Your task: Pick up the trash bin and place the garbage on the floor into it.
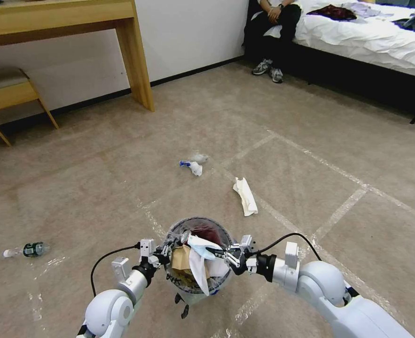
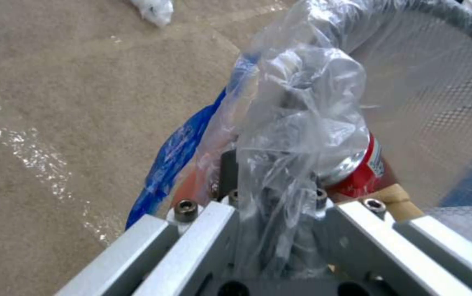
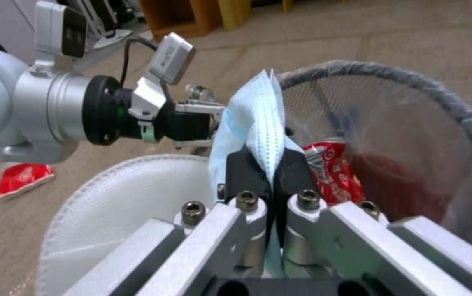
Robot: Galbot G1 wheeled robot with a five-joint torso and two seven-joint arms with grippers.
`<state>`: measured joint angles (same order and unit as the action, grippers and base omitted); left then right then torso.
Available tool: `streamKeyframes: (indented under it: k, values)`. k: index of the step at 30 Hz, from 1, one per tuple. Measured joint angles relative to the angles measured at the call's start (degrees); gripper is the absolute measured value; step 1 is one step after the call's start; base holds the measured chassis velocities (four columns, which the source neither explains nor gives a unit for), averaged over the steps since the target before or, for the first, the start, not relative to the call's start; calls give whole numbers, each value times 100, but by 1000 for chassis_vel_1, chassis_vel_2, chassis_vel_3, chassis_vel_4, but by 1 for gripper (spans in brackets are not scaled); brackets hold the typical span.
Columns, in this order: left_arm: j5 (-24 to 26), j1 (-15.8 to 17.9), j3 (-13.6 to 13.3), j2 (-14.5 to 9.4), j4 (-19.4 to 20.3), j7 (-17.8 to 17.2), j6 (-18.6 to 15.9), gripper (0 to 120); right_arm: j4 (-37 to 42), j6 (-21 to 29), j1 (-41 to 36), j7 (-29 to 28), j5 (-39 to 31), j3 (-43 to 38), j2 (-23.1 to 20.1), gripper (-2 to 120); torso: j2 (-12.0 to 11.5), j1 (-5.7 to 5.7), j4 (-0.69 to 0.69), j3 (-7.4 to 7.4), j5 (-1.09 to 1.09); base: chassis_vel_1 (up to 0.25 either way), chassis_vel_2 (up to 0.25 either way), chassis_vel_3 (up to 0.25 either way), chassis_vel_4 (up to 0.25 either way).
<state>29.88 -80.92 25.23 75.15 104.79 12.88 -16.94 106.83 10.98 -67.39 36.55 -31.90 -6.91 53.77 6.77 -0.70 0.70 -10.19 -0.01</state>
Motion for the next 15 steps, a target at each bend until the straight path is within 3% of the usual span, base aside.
streamKeyframes:
  k: [14, 15]
  values:
    - [54, -34, -28, 31, 16, 25, -21, 1, -214, -6, 126, -22, 78, 192, 146, 0, 0, 0, 0, 0, 1, 0, 0, 0, 0]
    - [66, -33, -29, 34, 20, 25, -28, 1, -233, -7, 134, -39, 89, 206, 150, 4, 0, 0, 0, 0, 1, 0, 0, 0, 0]
